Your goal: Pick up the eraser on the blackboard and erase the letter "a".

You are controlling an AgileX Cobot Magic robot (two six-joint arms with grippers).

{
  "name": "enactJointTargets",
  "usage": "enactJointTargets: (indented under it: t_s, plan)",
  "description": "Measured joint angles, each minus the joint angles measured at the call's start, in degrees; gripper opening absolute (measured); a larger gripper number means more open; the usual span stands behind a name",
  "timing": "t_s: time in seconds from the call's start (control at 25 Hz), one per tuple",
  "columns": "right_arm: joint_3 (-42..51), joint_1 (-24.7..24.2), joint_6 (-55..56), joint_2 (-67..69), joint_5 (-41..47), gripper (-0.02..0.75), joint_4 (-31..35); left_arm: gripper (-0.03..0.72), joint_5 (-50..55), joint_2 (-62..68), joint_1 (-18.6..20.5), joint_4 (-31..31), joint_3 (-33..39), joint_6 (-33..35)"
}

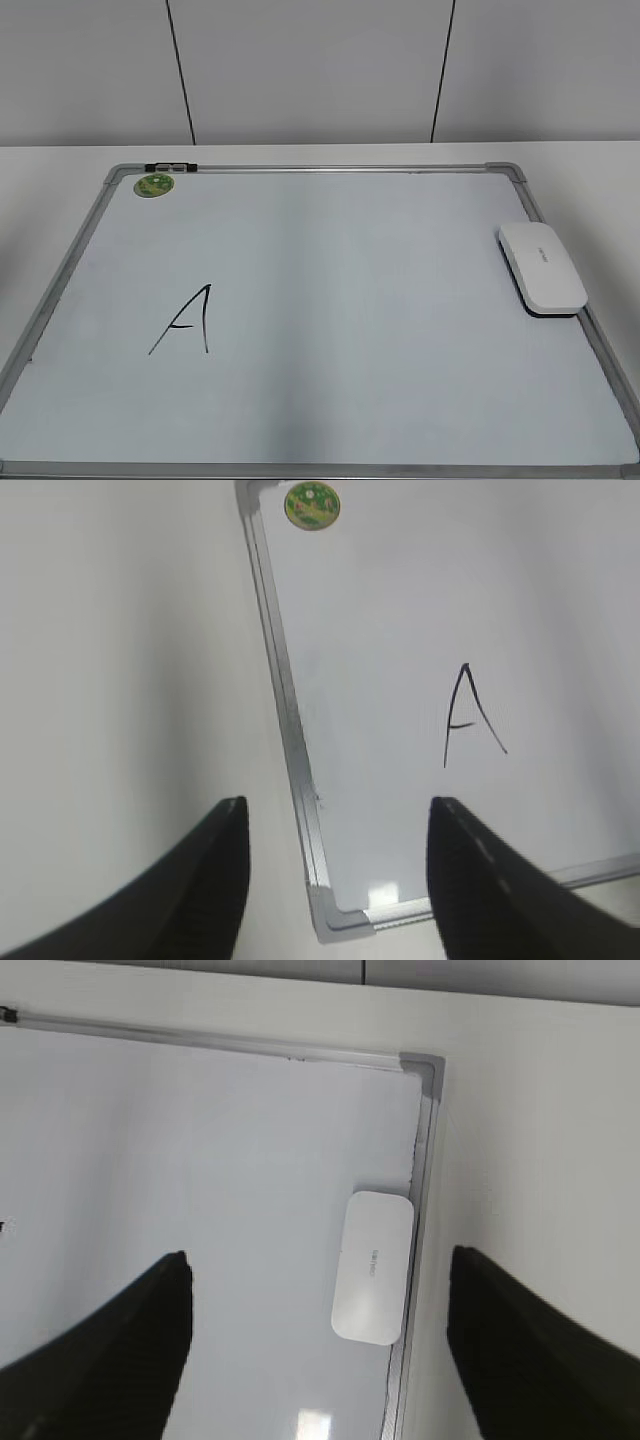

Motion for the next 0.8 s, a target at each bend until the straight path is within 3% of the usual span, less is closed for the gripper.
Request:
enactJointTargets:
  t_s: [0.32,0.48,0.8]
  plan:
    - [2.22,0.00,0.12,-7.67,0.32,0.589,3.10,0.412,-0.70,-17.22,-0.25,-0.26,12.48,-0.13]
    - [8.28,0.00,0.12,-12.57,0.43,0.589,7.10,0.410,-2.21,-26.86,-1.05,-3.79,18.53,-0.13]
    - [24.18,0.00,-0.34,-27.99,0.43,0.589,5.54,0.410,-4.83,-41.58,-3.99,-6.56,30.12,-2.07]
